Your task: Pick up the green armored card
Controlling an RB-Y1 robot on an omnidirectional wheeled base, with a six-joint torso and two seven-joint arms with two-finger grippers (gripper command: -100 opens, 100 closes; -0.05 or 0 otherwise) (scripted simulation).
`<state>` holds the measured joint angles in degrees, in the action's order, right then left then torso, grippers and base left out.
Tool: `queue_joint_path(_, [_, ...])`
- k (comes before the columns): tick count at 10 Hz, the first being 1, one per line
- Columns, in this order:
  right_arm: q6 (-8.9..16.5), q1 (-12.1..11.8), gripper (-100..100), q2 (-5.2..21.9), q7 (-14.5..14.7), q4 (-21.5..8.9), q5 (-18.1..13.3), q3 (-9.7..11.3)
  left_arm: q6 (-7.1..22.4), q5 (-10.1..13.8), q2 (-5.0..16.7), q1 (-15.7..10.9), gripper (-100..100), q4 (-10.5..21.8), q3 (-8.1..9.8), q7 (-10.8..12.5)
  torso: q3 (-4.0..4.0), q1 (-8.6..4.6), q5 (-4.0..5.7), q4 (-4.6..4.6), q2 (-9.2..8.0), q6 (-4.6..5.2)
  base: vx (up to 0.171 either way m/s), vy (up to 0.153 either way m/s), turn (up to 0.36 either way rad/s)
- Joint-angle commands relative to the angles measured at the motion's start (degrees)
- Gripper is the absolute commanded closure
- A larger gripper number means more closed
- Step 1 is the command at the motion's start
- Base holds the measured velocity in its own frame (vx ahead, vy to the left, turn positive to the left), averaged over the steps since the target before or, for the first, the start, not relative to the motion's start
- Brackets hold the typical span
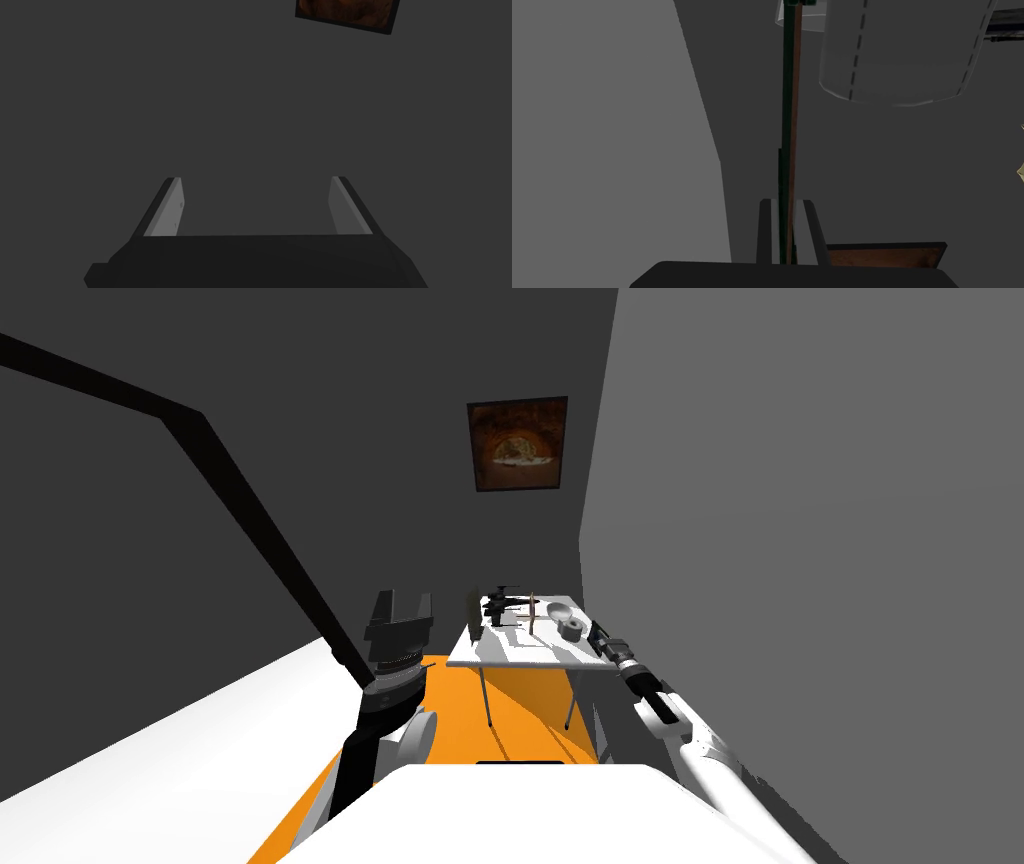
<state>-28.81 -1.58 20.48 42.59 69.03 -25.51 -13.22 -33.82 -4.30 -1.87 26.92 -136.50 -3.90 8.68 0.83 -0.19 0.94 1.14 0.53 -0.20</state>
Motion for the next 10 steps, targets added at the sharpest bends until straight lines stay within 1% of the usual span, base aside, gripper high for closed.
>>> queue_joint_path(1, [1.6, -2.9, 100, -1.5, -0.6, 2.9, -1.4, -1.5, 0.0, 0.0, 0.0, 0.0, 0, 0.0, 0.00, 0.0, 0.00, 0.00, 0.00, 0.00, 0.00, 0.00, 0.004, -0.034, 0.118])
queue_joint_path(2, [1.6, -3.3, 100, -1.5, -0.6, 5.0, -1.4, -1.5, 0.0, 0.0, 0.0, 0.0, 0, 0.0, 0.00, 0.0, 0.01, -0.04, 0.03, 0.03, -0.01, 0.01, -0.004, -0.037, 0.083])
queue_joint_path(3, [2.9, -5.8, 100, -2.9, -1.0, 7.0, -2.7, -2.9, 0.0, 0.0, 0.0, 0.0, 0, 0.0, 0.00, 0.0, 0.01, -0.06, 0.02, 0.01, 0.00, 0.02, -0.008, -0.039, 0.146])
queue_joint_path(5, [2.9, -6.3, 100, -2.9, -1.0, 9.1, -2.7, -2.9, 0.0, 0.0, 0.0, 0.0, 0, 0.0, 0.00, 0.0, 0.02, -0.14, 0.06, 0.03, 0.00, 0.01, -0.001, -0.033, 0.018])
queue_joint_path(6, [4.3, -9.0, 100, -4.3, -1.5, 10.8, -4.1, -4.4, 0.0, 0.0, 0.0, 0.0, 0, 0.0, 0.00, 0.0, 0.01, -0.07, 0.03, 0.00, 0.02, -0.02, 0.008, -0.033, 0.102])
queue_joint_path(7, [4.3, -9.3, 100, -4.3, -1.5, 12.6, -4.1, -4.4, 0.0, 0.0, 0.0, 0.0, 0, 0.0, 0.00, 0.0, 0.03, -0.10, 0.07, 0.04, 0.03, -0.04, 0.002, -0.041, 0.089])
queue_joint_path(8, [4.3, -9.3, 100, -4.3, -1.5, 13.4, -4.1, -4.4, 0.0, 0.0, 0.0, 0.0, 0, 0.0, 0.00, 0.0, 0.03, -0.11, 0.06, 0.02, 0.04, -0.03, 0.000, -0.020, 0.016])
queue_joint_path(9, [4.5, -8.9, 100, -4.3, -1.4, 12.5, -4.1, -4.2, 0.0, 0.0, 0.0, 0.0, 0, 0.0, 0.00, 0.0, 0.01, -0.04, 0.03, 0.00, 0.04, -0.03, 0.002, -0.006, -0.005])
queue_joint_path(10, [4.5, -8.9, 0, -4.3, -1.5, 12.7, -4.0, -4.3, 0.0, 0.0, 0.0, 0.0, 0, 0.0, 0.00, 0.0, 0.03, 0.01, 0.04, 0.02, 0.04, -0.05, 0.000, 0.000, 0.000])
